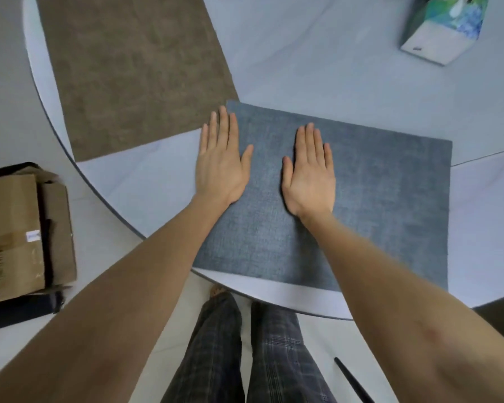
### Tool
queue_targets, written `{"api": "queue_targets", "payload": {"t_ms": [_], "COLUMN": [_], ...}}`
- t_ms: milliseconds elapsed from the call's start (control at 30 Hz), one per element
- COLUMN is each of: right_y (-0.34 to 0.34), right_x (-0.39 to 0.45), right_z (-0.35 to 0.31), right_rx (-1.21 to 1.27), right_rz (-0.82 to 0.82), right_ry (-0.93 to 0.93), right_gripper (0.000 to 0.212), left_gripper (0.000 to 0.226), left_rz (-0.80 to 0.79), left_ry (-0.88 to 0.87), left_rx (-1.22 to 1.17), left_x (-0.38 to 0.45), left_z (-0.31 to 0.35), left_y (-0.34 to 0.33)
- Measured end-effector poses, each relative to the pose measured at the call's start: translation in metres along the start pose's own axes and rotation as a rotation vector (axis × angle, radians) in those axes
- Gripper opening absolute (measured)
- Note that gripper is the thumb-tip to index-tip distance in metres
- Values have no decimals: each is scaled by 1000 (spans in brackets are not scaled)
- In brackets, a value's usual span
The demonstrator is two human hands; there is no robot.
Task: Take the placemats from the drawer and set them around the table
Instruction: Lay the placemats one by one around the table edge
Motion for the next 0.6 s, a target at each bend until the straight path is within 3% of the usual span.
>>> {"api": "queue_targets", "payload": {"t_ms": [167,400,533,600], "right_y": [-1,-2,-4,-5], "right_x": [1,-29,-102,-128], "right_z": [-1,-20,-38,-16], "right_rx": [-24,-4,4,-34], "right_rz": [-6,-29,-55,-74], "right_ry": [-3,-103,209,273], "right_gripper": [58,61,61,61], "left_gripper": [66,65,65,65], "left_rz": [-71,-82,-85,-101], "left_ry": [-130,-130,-135,-121], "left_rx": [30,57,80,100], "left_x": [-98,-108,-109,-108], "left_z": [-8,-9,-10,-10], "left_y": [0,0,2,1]}}
Point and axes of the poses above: each hand's wrist, its own x-axis towards the middle knuckle, its own y-axis out of the back of the hand, z = x × y, the point moved 4 cm from there along x, towards the middle knuckle, and after that the axes turned 12 degrees about -x, right-handed, at the moved point
